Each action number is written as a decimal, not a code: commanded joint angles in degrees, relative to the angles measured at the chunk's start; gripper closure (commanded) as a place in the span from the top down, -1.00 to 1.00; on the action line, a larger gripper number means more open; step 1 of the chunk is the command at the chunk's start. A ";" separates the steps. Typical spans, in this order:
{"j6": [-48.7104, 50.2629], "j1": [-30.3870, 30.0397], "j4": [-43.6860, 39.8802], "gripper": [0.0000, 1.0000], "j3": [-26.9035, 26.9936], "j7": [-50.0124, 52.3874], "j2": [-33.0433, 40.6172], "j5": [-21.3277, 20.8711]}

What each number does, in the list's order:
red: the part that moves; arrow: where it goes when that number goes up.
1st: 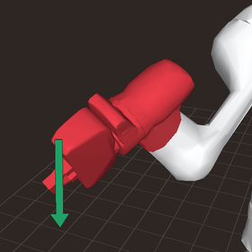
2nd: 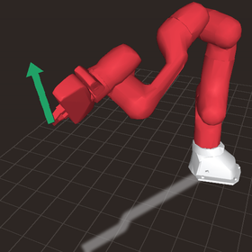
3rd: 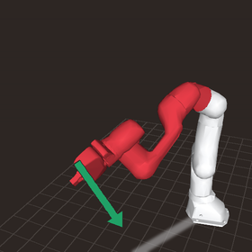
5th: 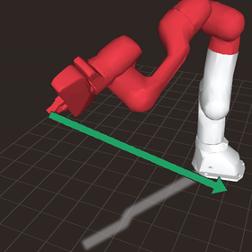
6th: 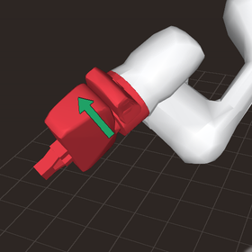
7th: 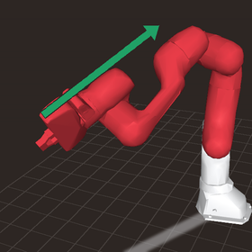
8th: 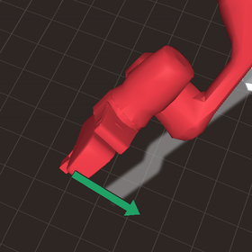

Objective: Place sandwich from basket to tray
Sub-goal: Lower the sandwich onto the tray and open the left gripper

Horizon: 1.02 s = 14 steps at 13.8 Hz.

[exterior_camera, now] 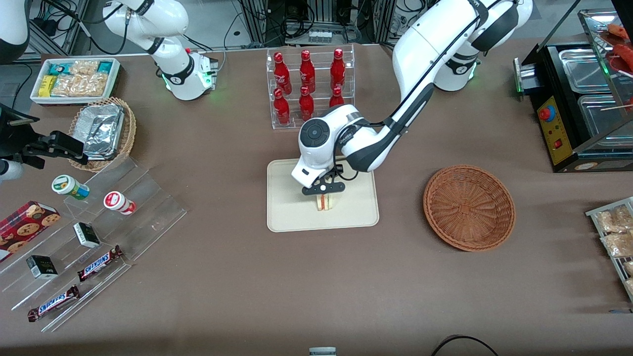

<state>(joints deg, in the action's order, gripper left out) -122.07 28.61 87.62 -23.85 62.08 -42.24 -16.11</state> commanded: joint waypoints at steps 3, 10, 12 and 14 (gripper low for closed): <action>1.13 0.40 -1.93 0.99 0.56 1.55 0.74 -1.20; 18.15 -6.19 -1.84 0.99 0.48 6.30 17.25 -0.06; 23.35 -8.55 -1.58 0.99 0.56 5.78 21.82 0.47; 27.13 -13.47 -1.66 0.99 0.30 2.46 25.70 0.99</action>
<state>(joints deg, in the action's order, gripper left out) -97.38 19.08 83.70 -23.24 66.38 -21.18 -16.02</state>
